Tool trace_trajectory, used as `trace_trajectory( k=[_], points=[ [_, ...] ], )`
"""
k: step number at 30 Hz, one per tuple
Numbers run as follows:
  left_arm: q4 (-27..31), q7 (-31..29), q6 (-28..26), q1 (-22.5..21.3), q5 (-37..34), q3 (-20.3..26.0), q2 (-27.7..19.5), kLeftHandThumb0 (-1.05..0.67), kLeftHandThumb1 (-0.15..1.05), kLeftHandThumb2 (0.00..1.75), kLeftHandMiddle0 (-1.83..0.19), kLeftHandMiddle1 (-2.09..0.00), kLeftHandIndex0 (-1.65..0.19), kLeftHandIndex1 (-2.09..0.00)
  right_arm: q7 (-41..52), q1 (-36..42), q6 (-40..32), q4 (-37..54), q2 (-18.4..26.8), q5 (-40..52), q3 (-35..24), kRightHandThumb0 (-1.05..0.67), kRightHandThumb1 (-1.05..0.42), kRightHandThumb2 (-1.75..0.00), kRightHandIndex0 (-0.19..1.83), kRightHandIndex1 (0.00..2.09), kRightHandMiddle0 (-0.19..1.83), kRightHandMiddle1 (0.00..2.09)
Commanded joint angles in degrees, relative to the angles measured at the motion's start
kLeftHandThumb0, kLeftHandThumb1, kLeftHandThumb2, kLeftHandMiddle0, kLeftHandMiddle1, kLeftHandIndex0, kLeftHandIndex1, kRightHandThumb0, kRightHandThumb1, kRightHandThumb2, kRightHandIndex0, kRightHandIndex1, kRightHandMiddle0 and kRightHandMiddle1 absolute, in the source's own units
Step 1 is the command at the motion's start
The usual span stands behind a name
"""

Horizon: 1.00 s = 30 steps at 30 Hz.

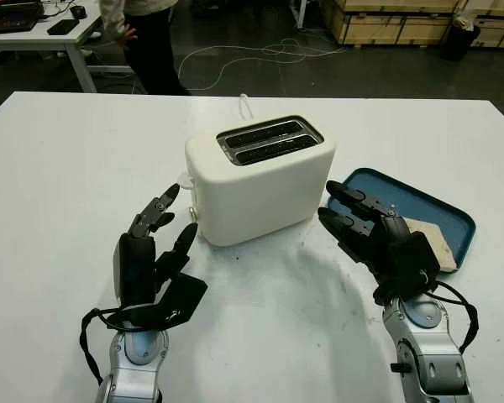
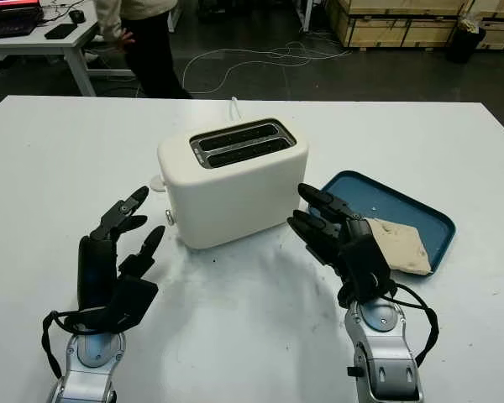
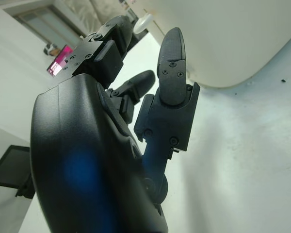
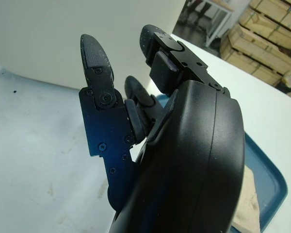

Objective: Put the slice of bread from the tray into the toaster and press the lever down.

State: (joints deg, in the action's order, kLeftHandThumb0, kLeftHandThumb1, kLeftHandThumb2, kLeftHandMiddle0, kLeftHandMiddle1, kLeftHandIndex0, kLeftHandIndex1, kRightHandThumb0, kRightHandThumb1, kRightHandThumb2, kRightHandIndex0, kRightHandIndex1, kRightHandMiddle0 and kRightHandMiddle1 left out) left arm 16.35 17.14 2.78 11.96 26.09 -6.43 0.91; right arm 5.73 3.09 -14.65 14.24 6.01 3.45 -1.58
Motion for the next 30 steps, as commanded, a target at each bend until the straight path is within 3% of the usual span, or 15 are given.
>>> trace_trajectory(
  k=[1, 13, 19, 26, 30],
  points=[
    [0.89, -0.04, 1.40, 0.68, -0.52, -0.24, 0.04, -0.47, 0.92, 0.25, -0.35, -0.92, -0.56, -0.03, -0.19, 0.79, -0.10, 1.52, -0.56, 0.46, 0.23, -0.47, -0.89, 0.00, 0.74, 0.00, 0.68, 0.00],
    [1.07, -0.05, 0.34, 1.00, -0.31, -1.11, 0.85, -0.49, 0.92, 0.27, -0.34, -0.90, -0.56, -0.03, 0.59, 1.09, 2.87, -0.19, -0.38, -0.52, -0.02, -0.47, -0.87, 0.00, 0.75, 0.00, 0.68, 0.00],
    [0.91, 0.51, 0.77, 1.18, -0.53, -0.83, 1.36, -0.48, 0.92, 0.28, -0.35, -0.90, -0.56, -0.03, 1.41, 4.74, 13.13, 1.07, 3.14, -3.91, -1.09, -0.42, -0.86, 0.00, 0.73, 0.00, 0.67, 0.00],
    [0.13, 0.91, 1.69, 0.77, -0.76, -0.71, 1.45, -0.47, 0.92, 0.28, -0.35, -0.90, -0.56, -0.03, -10.62, 10.79, 38.58, -0.56, 13.57, -27.16, -5.97, -0.40, -0.79, 0.00, 0.71, 0.00, 0.62, 0.00],
    [-0.25, 0.69, 1.87, 0.41, -0.68, -1.03, 1.23, -0.48, 0.92, 0.29, -0.35, -0.90, -0.56, -0.03, -15.68, 13.23, 42.58, -1.71, 18.28, -36.42, -9.87, -0.36, -0.75, 0.00, 0.62, 0.00, 0.55, 0.00]
  ],
)
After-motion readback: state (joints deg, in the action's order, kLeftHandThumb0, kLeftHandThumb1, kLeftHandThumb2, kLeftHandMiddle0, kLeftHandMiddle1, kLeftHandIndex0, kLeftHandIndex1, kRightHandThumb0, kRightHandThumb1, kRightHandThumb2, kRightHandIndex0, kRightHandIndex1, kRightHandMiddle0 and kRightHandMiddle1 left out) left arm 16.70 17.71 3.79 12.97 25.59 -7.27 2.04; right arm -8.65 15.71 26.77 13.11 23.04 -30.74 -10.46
